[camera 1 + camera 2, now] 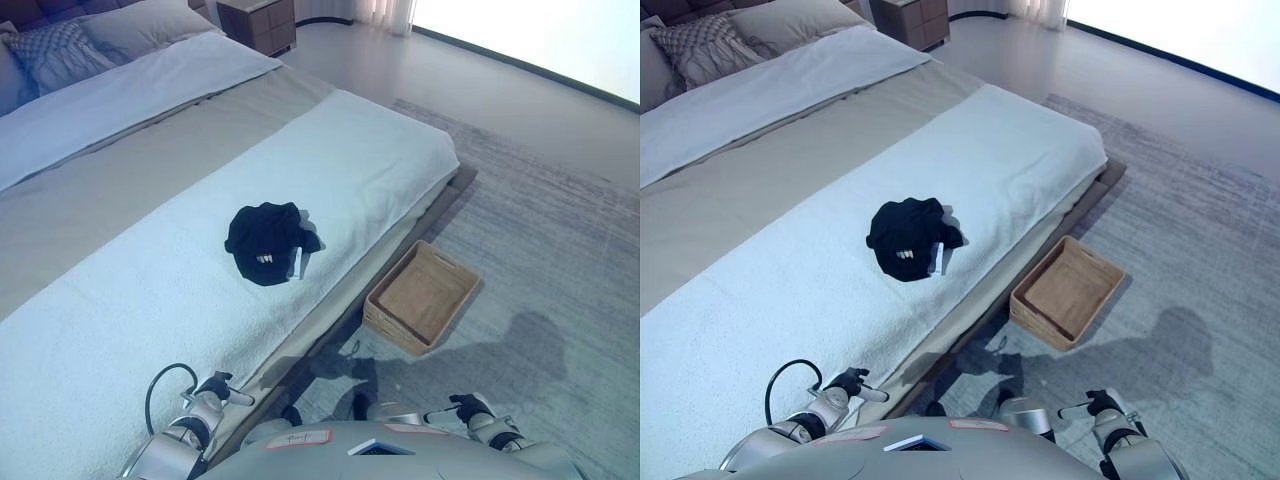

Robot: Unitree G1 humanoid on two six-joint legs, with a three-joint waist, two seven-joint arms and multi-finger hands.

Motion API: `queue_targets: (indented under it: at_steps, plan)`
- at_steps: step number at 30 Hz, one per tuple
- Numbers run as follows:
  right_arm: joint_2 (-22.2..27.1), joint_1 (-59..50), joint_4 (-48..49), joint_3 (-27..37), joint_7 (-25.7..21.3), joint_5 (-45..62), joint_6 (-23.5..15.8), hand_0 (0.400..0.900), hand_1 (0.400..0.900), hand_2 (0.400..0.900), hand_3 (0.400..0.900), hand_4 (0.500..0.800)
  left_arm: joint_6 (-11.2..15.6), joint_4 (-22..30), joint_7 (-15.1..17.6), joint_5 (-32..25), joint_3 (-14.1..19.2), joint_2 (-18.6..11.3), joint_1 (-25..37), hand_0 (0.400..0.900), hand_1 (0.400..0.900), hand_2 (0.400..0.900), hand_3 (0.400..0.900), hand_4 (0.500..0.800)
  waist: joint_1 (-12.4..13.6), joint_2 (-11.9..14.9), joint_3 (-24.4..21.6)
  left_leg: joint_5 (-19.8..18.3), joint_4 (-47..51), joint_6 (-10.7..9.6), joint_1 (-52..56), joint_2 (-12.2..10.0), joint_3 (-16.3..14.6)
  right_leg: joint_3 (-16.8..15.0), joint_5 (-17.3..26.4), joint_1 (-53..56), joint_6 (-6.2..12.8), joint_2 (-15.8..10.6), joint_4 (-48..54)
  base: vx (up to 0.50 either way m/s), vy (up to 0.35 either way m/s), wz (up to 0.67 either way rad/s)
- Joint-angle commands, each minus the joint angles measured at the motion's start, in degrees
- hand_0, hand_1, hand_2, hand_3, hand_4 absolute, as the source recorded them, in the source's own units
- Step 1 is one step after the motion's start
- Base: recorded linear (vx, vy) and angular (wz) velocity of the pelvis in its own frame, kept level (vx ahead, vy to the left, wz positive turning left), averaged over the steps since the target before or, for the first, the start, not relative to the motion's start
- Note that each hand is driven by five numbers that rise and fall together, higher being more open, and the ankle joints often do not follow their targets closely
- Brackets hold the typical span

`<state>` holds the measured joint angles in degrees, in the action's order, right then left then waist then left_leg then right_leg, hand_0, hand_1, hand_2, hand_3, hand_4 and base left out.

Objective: Put the clothes on the bed into the basket.

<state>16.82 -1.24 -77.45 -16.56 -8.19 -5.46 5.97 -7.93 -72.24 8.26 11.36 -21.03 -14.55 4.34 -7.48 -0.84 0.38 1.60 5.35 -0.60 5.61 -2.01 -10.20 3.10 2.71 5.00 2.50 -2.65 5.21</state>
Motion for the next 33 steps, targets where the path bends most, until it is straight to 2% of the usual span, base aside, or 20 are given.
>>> queue_targets:
  at_steps: [1, 9, 15, 18, 20, 21, 22, 23, 24, 25, 26, 27, 28, 30, 33]
  plan:
    - [1.9, -3.8, -3.6, -1.2, -0.5, -2.3, 0.0, 0.9, 0.9, 0.9, 0.9, 0.8, 0.3, -3.2, 1.2, 0.1, 0.3, -0.9, 5.7, 0.9, 0.9, 0.9, 0.9, 0.8, 1.4, -0.9, 2.2, -4.8, -0.3, -1.9, 3.1, -1.2, -3.0, -0.4, -2.8, 0.0, 2.17, 0.6, -0.2, 0.0, 0.0, 0.0]
    - [2.3, -3.9, -3.4, -0.9, -0.6, -2.2, 0.0, 0.9, 0.9, 0.9, 0.9, 0.8, 0.1, -3.6, 1.5, -0.3, 0.9, -1.1, 5.1, 0.9, 0.9, 0.9, 0.9, 0.8, 1.3, -1.2, 2.5, -4.9, -0.3, -1.6, 3.1, -1.1, -2.7, -0.6, -2.9, 0.0, 2.08, 0.7, -0.3, 0.0, -0.003, -0.01]
    - [3.0, -5.1, -2.8, -0.5, -0.9, -1.1, -0.1, 0.9, 0.9, 0.9, 0.9, 0.8, -0.1, -2.9, 1.9, -1.1, 0.9, -1.9, 5.9, 0.9, 0.9, 0.9, 0.9, 0.8, 1.0, -1.7, 3.6, -4.0, -0.3, -1.8, 2.2, -2.3, -2.8, -1.7, -5.2, -4.0, 0.93, 2.2, -5.6, 0.0, -0.064, -0.05]
    - [3.3, -5.6, -2.3, -0.4, -1.4, -0.2, -0.5, 0.9, 0.9, 0.9, 0.9, 0.8, 0.4, -0.6, 2.8, -2.6, 0.9, -2.3, 7.0, 0.9, 0.9, 0.9, 0.9, 0.8, 0.8, -1.5, 4.5, -3.4, -1.3, -2.3, 1.9, -3.3, -2.8, -2.1, -6.9, -5.4, -0.1, 3.5, -8.7, 0.05, -0.158, -0.01]
    - [3.4, -5.7, -2.3, -0.5, -1.4, -0.1, -0.5, 0.9, 0.9, 0.9, 0.9, 0.8, 0.4, -0.1, 2.9, -2.7, 0.8, -2.5, 7.3, 0.9, 0.9, 0.9, 0.9, 0.8, 0.8, -1.1, 4.7, -4.4, -4.6, -2.4, 0.5, -3.7, -2.5, -2.2, -7.6, -5.6, -0.54, 3.7, -9.4, 0.06, -0.176, 0.08]
    - [3.9, -5.8, -2.3, -0.4, -1.6, 0.2, -0.8, 0.9, 0.9, 0.9, 0.9, 0.8, 0.5, 0.9, 3.5, -4.0, 1.6, -2.7, 7.8, 0.9, 0.9, 0.9, 0.9, 0.8, 1.2, -0.2, 5.9, -6.8, -14.8, -2.4, -2.9, -3.9, -2.2, -2.6, -8.3, -4.3, -1.42, 3.6, -9.8, 0.05, -0.209, 0.14]
    - [4.4, -5.9, -2.1, -0.3, -1.7, 0.1, -0.8, 0.9, 0.9, 0.9, 0.9, 0.8, 0.7, 1.6, 4.0, -4.8, 1.9, -2.8, 8.0, 0.9, 0.9, 0.9, 0.9, 0.8, 1.7, 0.1, 7.3, -6.3, -23.2, -2.8, -6.9, -3.8, -0.7, -2.3, -8.1, -3.5, -1.97, 3.5, -9.7, 0.04, -0.209, 0.15]
    - [4.4, -5.9, -2.1, -0.3, -1.7, 0.1, -0.8, 0.9, 0.9, 0.9, 0.9, 0.8, 0.7, 1.6, 4.0, -4.8, 1.9, -2.9, 8.1, 0.9, 0.9, 0.9, 0.9, 0.8, 1.6, 0.1, 7.1, -6.3, -23.4, -2.8, -7.3, -3.8, -0.6, -2.2, -8.0, -3.8, -1.99, 3.6, -9.7, 0.02, -0.146, 0.13]
    - [5.3, -6.5, -1.9, -0.2, -1.9, 0.0, -0.7, 0.9, 0.9, 0.9, 0.9, 0.8, 0.9, 2.6, 4.4, -5.5, 2.0, -3.1, 8.7, 0.9, 0.9, 0.9, 0.9, 0.8, 2.6, 0.5, 8.8, -3.5, -28.0, -2.9, -10.9, -1.9, 3.6, -2.0, -8.1, -3.1, -2.55, 3.5, -9.6, 0.05, -0.096, 0.09]
    - [5.6, -6.9, -1.8, -0.3, -2.1, 0.2, -0.8, 0.9, 0.9, 0.9, 0.9, 0.8, 1.0, 2.6, 4.7, -5.9, 2.2, -3.3, 8.6, 0.9, 0.9, 0.9, 0.9, 0.8, 2.8, 0.7, 8.9, -2.5, -27.0, -2.6, -13.2, -1.2, 5.1, -1.6, -8.1, -3.1, -2.68, 3.2, -9.4, 0.05, -0.094, 0.1]
    - [5.6, -6.9, -1.8, -0.3, -2.1, 0.2, -0.8, 0.9, 0.9, 0.9, 0.9, 0.8, 1.0, 2.6, 4.7, -5.9, 2.2, -3.3, 8.6, 0.9, 0.9, 0.9, 0.9, 0.8, 2.7, 0.7, 8.8, -2.5, -27.0, -2.6, -13.4, -1.1, 5.3, -1.4, -8.2, -3.1, -2.67, 3.2, -9.5, 0.14, -0.044, -0.03]
    - [5.9, -7.4, -1.6, -0.6, -2.3, 0.3, -0.8, 0.9, 0.9, 0.9, 0.9, 0.8, 1.0, 2.3, 4.9, -6.5, 2.7, -3.4, 7.9, 0.9, 0.9, 0.9, 0.9, 0.8, 3.3, 0.9, 8.6, -1.7, -21.8, -1.8, -17.2, -0.6, 7.6, -1.5, -8.5, -3.1, -2.61, 2.7, -9.4, 0.17, -0.021, -0.11]
    - [5.9, -7.4, -1.5, -0.7, -2.4, 0.3, -0.7, 0.9, 0.9, 0.9, 0.9, 0.8, 0.9, 2.3, 4.9, -6.5, 2.9, -3.5, 7.5, 0.9, 0.9, 0.9, 0.9, 0.8, 3.4, 0.9, 8.6, -0.6, -19.3, -1.9, -16.8, -1.0, 8.1, -1.6, -9.0, -2.8, -2.59, 2.8, -9.4, 0.25, -0.008, -0.22]
    - [6.1, -7.5, -1.2, -1.0, -2.5, 0.3, -0.8, 0.9, 0.9, 0.9, 0.9, 0.8, 0.9, 1.7, 5.2, -6.7, 3.3, -3.5, 6.6, 0.9, 0.9, 0.9, 0.9, 0.8, 3.7, -0.1, 8.7, 5.0, -10.9, -2.6, -17.2, -2.3, 9.9, -2.3, -9.9, -2.1, -2.62, 3.5, -9.6, 0.22, 0.053, -0.26]
    - [6.4, -7.4, -1.0, -0.9, -2.7, 0.4, -1.1, 0.9, 0.9, 0.9, 0.9, 0.8, 1.2, 1.5, 5.4, -6.6, 3.5, -3.2, 5.8, 0.9, 0.9, 0.9, 0.9, 0.8, 3.6, -1.4, 8.5, 8.0, -0.5, -4.0, -16.6, -4.1, 10.1, -3.9, -11.0, -0.4, -2.23, 3.6, -8.9, 0.25, 0.109, -0.34]
